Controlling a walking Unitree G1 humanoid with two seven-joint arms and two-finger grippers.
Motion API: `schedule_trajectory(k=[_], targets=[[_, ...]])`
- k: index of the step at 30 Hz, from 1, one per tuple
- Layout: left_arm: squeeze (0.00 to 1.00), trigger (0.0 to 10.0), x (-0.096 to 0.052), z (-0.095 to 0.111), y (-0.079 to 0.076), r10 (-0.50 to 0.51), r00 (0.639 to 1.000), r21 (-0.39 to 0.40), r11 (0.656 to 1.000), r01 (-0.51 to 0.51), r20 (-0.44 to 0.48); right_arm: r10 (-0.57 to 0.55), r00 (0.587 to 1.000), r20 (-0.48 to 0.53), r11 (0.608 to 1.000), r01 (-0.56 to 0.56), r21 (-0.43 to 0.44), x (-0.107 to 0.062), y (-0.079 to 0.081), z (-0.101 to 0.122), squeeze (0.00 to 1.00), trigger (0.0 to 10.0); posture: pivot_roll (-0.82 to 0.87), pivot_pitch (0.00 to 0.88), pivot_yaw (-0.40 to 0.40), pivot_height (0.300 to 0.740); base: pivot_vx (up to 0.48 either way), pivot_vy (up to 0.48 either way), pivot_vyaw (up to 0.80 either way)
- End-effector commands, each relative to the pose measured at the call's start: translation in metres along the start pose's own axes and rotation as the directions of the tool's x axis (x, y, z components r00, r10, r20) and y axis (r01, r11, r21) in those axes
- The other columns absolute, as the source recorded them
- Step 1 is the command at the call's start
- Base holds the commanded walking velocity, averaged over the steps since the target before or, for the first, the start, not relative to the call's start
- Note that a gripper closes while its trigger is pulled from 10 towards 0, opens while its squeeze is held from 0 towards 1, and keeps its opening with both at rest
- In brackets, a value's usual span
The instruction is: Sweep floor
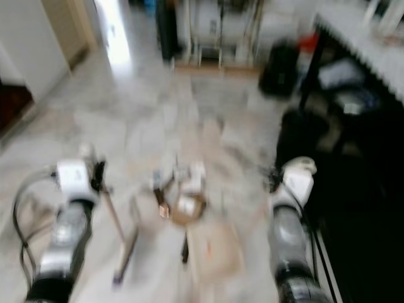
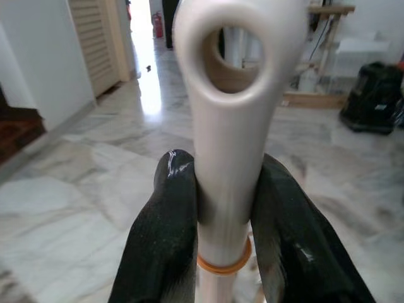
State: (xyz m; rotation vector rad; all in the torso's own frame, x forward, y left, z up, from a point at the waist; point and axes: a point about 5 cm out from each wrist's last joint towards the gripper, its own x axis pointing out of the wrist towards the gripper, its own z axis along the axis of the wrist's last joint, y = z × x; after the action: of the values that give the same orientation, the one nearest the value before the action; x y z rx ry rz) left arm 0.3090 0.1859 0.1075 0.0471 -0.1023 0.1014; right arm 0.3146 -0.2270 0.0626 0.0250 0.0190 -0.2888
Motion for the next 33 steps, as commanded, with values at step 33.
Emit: schedule_trajectory(k=[33], targets=[[0.0, 10.0, 0.004, 0.008, -0.017, -0.127, 0.992, -0.044, 0.991, 0.128, 0.027, -0.098, 0.994, 0.045, 0.994, 0.1, -0.036, -0.003, 0.002, 0.002, 0.0, 10.0, -0.02, 0.0, -0.018, 0.74, 0.01, 0.0, 0.0]])
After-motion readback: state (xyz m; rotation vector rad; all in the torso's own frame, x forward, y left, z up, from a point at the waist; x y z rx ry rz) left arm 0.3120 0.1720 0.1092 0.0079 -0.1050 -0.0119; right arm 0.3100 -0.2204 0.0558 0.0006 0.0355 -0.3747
